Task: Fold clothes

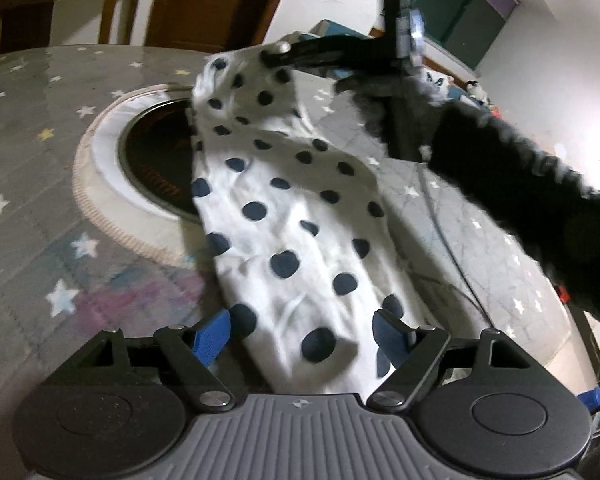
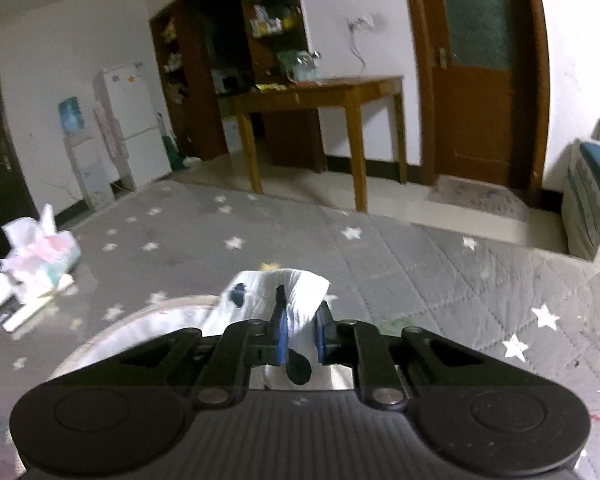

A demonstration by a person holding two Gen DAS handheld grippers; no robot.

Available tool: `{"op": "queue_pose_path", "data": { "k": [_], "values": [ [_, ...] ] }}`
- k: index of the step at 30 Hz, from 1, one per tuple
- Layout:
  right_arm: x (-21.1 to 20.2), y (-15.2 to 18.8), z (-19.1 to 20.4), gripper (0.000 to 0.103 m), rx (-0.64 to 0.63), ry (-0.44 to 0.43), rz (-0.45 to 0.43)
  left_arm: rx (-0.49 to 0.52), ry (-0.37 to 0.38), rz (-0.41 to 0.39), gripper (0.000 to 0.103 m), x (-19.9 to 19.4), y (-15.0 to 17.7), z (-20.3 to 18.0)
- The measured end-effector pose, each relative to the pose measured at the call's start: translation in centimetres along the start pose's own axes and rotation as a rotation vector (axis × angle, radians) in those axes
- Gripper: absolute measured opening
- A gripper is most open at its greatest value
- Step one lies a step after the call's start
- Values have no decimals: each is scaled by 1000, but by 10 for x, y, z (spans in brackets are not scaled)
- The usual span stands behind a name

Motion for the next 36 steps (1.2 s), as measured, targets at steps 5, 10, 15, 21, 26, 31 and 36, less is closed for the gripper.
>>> {"op": "queue_pose_path", "data": {
  "k": [5, 10, 15, 21, 26, 31, 36],
  "values": [
    [-50, -5, 24, 12, 8, -54, -28, -9, -33, 11, 82, -6, 11, 5],
    [-107, 7, 56, 12, -12, -111, -29, 11, -56, 11, 83, -12, 20, 4],
    [-160, 27, 87, 12, -4, -180, -16, 21, -71, 5, 83, -17, 26, 4],
    [-217, 51, 122, 11, -15, -259, -7, 25, -88, -1, 84, -21, 30, 5],
    [-257, 72, 149, 11, -50, -328, 2, 32, -112, -27, 84, -30, 28, 10],
    [-288, 98, 171, 11, -122, -375, 25, 16, -153, -65, 84, -41, 22, 23],
    [-307, 135, 187, 20, -243, -425, 110, 7, -191, -100, 84, -49, 14, 35]
  ]
}}
Point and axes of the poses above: each gripper's, at about its wrist camera, not at the fingertips, and x roughly the way its jaws point, z to its left, y to its underside, the point moved 9 cm from there along x, roughly the way its jaws point, and after that the axes turned 11 degrees about -z, right-handed, at the moved point
